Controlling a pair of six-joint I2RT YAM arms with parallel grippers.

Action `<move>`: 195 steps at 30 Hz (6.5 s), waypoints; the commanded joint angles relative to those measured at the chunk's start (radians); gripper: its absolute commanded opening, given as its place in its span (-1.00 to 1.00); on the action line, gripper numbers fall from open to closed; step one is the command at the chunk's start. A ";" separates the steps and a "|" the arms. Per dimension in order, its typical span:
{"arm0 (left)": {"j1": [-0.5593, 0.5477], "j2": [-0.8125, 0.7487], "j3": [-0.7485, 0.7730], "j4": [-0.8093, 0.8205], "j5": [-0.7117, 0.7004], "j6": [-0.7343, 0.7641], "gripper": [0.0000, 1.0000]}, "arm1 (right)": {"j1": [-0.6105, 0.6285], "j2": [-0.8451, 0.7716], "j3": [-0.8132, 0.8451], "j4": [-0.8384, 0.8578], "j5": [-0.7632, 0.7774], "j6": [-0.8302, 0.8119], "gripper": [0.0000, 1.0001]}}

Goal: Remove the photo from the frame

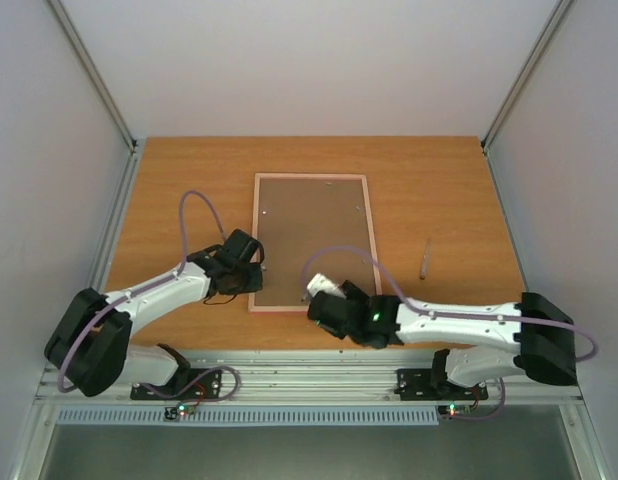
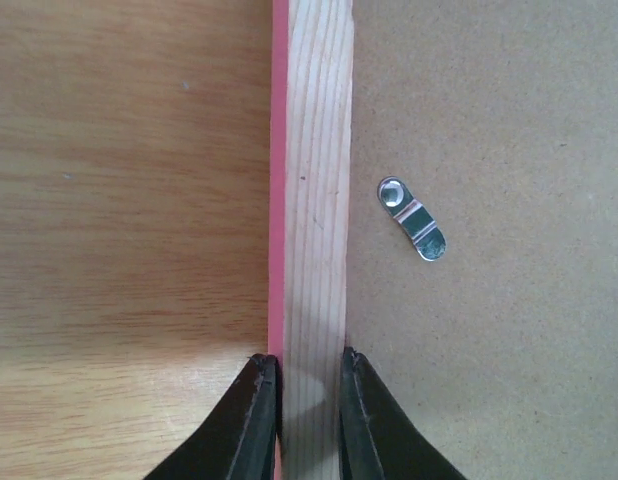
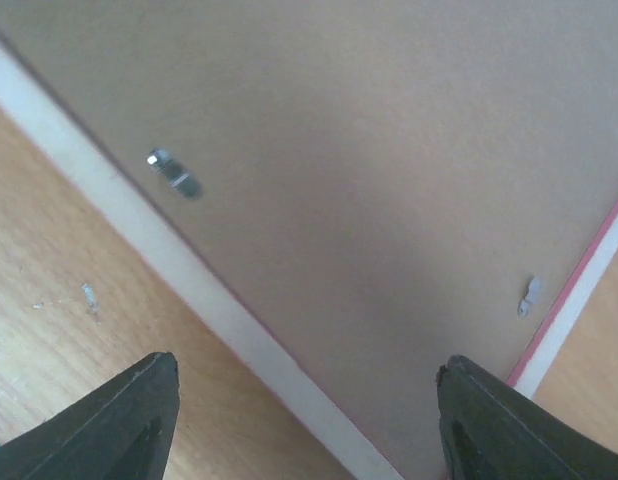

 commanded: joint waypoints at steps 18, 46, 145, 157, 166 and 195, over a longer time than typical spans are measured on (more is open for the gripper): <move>0.026 -0.088 0.016 0.130 0.019 0.033 -0.98 | 0.306 0.539 0.129 0.149 0.547 -0.052 0.53; 0.027 -0.157 -0.030 0.114 0.038 0.005 -0.98 | 0.196 0.692 0.093 0.466 0.686 -0.155 -0.10; 0.059 -0.935 -0.047 -0.247 -0.249 -0.085 -0.08 | -0.127 0.779 -0.648 1.939 0.053 1.481 -0.24; 0.058 -0.928 -0.052 -0.250 -0.237 -0.087 -0.08 | -0.127 0.691 -0.705 1.828 -0.001 1.626 0.25; 0.058 -0.963 -0.047 -0.285 -0.250 -0.081 -0.07 | -0.127 0.234 -0.566 0.935 -0.070 1.683 0.53; 0.062 -0.697 -0.079 -0.182 -0.207 -0.029 0.30 | -0.316 -0.295 0.007 -0.321 -0.008 0.738 0.97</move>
